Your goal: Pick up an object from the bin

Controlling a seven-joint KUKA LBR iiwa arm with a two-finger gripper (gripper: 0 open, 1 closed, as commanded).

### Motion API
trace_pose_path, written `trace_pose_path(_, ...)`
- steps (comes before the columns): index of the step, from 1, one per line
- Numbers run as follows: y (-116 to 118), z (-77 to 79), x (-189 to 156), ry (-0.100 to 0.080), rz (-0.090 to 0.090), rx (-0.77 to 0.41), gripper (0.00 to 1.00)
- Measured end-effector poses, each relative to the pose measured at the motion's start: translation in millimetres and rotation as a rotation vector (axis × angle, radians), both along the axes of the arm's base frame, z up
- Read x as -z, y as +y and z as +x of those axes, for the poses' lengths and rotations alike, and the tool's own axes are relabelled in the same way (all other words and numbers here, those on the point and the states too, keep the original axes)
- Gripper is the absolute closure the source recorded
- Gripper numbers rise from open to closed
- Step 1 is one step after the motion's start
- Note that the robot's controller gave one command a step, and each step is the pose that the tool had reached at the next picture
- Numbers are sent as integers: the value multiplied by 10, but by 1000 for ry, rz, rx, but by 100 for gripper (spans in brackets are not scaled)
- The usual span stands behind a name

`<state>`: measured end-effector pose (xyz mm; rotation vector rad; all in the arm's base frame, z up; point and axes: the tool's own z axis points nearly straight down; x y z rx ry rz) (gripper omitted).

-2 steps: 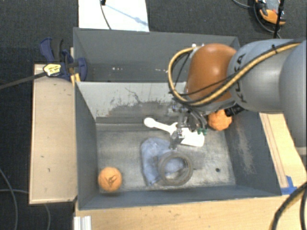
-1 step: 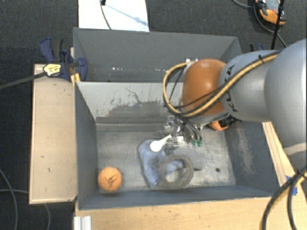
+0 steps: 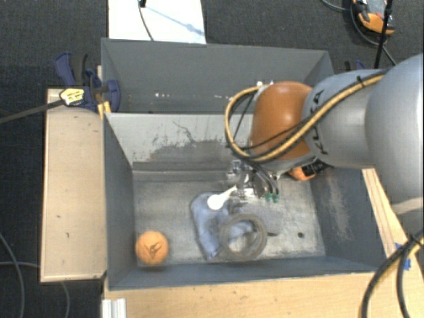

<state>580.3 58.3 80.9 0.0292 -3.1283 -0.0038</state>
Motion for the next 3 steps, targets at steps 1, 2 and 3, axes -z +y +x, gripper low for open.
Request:
trace_pose_path(1,55,-59,-816,-14,-2,-4,100)
trace_pose_path(2,55,-60,-816,-14,-1,-3,100)
trace_pose_path(3,50,-62,-1350,-9,-2,8,100)
